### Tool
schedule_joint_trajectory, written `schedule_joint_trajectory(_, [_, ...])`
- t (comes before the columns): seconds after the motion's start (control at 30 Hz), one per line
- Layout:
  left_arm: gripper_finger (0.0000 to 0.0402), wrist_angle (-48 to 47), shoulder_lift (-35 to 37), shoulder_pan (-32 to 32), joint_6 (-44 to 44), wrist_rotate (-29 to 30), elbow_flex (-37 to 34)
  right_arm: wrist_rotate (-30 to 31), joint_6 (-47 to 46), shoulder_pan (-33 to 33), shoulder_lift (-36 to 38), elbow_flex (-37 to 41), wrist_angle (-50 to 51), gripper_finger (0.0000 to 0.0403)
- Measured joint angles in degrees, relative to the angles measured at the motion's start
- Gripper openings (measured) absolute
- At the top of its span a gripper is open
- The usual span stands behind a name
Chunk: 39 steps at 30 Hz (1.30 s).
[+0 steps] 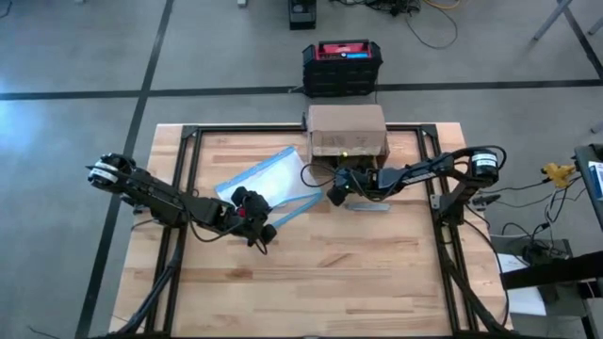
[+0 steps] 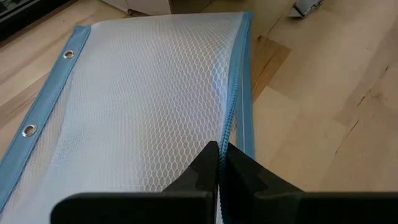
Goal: Unpack boxes
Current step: Remove the black fan from the cardboard box, then put the black fan into the transparent zip bag
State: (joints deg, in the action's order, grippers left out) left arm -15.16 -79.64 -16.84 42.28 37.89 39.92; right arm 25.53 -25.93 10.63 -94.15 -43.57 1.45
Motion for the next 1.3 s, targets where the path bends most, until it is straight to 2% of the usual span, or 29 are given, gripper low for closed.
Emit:
schedule_joint_trajectory(0.13, [0.0,0.0,0.0,0.0,0.0,0.0,0.0,0.3,-0.1,-0.3,0.7,0.0,0.0,0.0213])
schedule_joint_trajectory(0.27, [0.0,0.0,0.0,0.0,0.0,0.0,0.0,3.1,-2.5,-0.1,0.3,0.0,1.7,0.0213])
schedule_joint_trajectory(0.7, [0.0,0.2,0.0,0.0,0.0,0.0,0.0,3.2,-9.1,0.3,-4.6,0.0,1.5,0.023])
schedule_joint_trajectory(0.8, [0.0,0.3,0.0,0.0,0.0,0.0,0.0,3.4,-10.5,0.2,-5.2,-0.1,1.4,0.0219])
schedule_joint_trajectory(0.97, [0.0,0.3,0.0,0.0,0.0,0.0,0.0,3.2,-10.6,0.2,-5.1,-0.1,1.4,0.0178])
schedule_joint_trajectory(1.13, [0.0,0.3,0.0,0.0,-0.2,0.0,0.0,3.2,-10.6,-0.3,-4.6,-0.1,1.7,0.0177])
schedule_joint_trajectory(1.3, [0.0,0.2,0.0,0.0,-0.2,0.0,0.0,1.8,-10.9,-3.8,-2.4,0.1,3.3,0.0177])
